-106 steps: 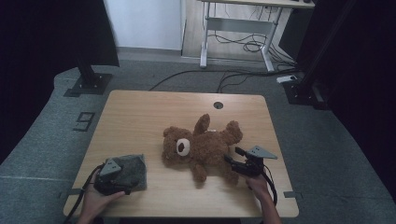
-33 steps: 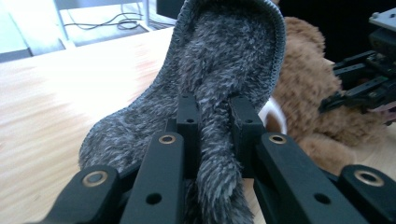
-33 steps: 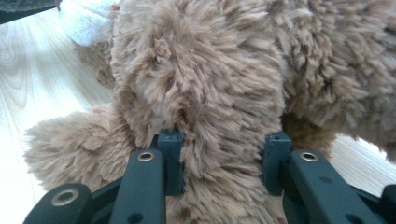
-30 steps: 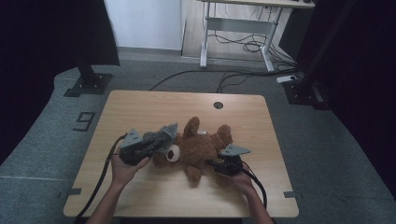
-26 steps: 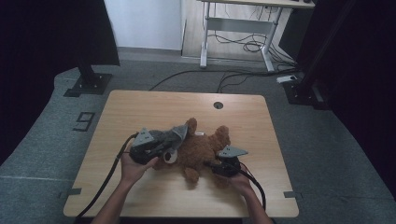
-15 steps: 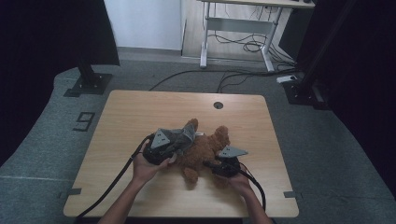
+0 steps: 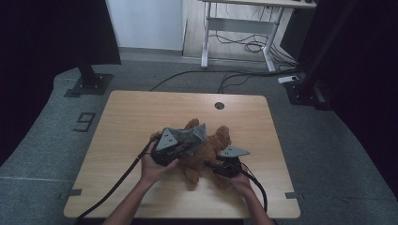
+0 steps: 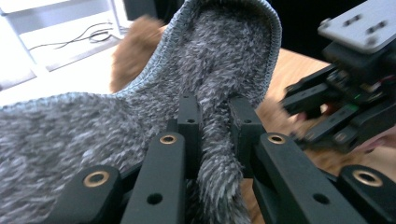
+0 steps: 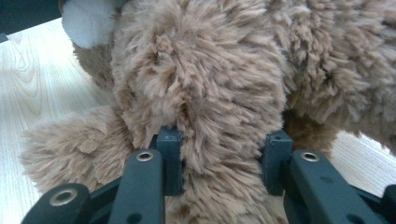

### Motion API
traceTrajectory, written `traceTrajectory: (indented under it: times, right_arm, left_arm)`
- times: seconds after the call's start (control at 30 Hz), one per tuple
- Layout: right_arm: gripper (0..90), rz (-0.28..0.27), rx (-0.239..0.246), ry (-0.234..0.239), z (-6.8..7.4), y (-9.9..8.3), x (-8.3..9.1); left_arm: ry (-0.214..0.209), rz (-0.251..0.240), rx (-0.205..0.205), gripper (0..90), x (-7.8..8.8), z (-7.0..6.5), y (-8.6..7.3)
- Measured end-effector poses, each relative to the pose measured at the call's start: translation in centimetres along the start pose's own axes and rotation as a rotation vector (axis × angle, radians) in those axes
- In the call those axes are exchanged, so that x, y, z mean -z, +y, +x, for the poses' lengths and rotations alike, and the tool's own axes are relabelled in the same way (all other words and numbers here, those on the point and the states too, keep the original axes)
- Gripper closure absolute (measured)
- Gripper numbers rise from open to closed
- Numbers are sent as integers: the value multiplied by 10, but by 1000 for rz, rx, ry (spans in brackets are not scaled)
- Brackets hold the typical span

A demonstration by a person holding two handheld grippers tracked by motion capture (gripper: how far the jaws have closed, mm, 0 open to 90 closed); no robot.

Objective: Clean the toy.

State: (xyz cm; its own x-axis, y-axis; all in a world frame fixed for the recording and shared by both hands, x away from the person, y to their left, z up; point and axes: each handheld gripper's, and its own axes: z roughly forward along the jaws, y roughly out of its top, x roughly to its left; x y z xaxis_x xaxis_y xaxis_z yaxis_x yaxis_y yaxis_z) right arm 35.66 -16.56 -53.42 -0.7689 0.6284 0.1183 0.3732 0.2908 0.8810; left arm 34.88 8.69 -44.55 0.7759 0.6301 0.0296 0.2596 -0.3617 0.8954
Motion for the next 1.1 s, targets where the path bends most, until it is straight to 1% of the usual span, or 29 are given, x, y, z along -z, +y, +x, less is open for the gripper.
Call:
traceTrajectory:
  times: [0.07,0.1,0.13,0.17,0.2,0.23,0.27,0.3,0.33,0.4,0.43,0.5,0.53,0.6,0.67,0.7,0.73,0.77,0.83,0.9,0.97,1.03,1.1]
  right_arm:
    - [614,2,-4,-1,0,0,0]
    - [614,2,-7,-2,0,0,0]
    - [615,-1,-14,-11,0,0,0]
    - [615,-1,-14,-11,0,0,0]
    - [615,1,-16,-15,0,0,0]
    - [616,6,-20,-20,0,-1,0]
    - [617,5,-23,-17,0,-2,0]
    - [617,5,-23,-17,0,-2,0]
    - [618,5,-24,-16,0,-2,0]
    - [620,3,-30,-13,-1,-2,1]
    - [619,2,-33,-11,-2,-2,1]
    - [620,-1,-34,-7,-1,-2,1]
    - [619,-2,-33,-5,-1,-2,0]
    - [619,-3,-40,-8,0,-2,-1]
    - [619,-4,-41,-7,0,-2,-1]
    - [619,-3,-47,-7,0,-2,-1]
    - [619,-3,-58,-7,-1,-2,0]
    - [619,-3,-58,-7,-1,-2,0]
    - [619,-8,-69,-5,-3,-3,0]
    - [619,-10,-80,-2,-4,-3,-1]
    - [619,-12,-81,-2,-4,-3,-1]
    - [619,-12,-81,-2,-4,-3,-2]
    - [619,-13,-84,-4,-5,-3,-2]
  left_arm:
    - [-16,18,3,779,-11,-4,1]
    - [-22,35,1,779,-18,-7,0]
    - [-14,83,-18,779,-30,-12,-8]
    - [-14,83,-18,779,-30,-12,-8]
    - [-4,96,-30,779,-33,-14,-13]
    - [2,90,-25,780,-33,-12,-17]
    - [3,87,-9,781,-31,-10,-19]
    - [15,85,-8,781,-28,-8,-19]
    - [48,85,-18,782,-23,-5,-21]
    - [92,89,-24,784,-13,5,-26]
    - [101,85,-14,786,-8,11,-29]
    - [86,64,21,790,5,23,-36]
    - [86,50,28,791,11,26,-38]
    - [98,30,26,793,21,29,-41]
    - [125,12,20,793,29,30,-42]
    - [146,5,18,793,34,31,-43]
    - [166,4,18,794,39,34,-44]
    - [179,8,19,794,43,37,-45]
    - [205,26,53,794,51,47,-52]
    - [204,35,86,794,56,54,-62]
    - [198,32,109,794,58,57,-69]
    - [181,13,128,794,59,56,-71]
    - [153,-11,124,794,60,51,-69]
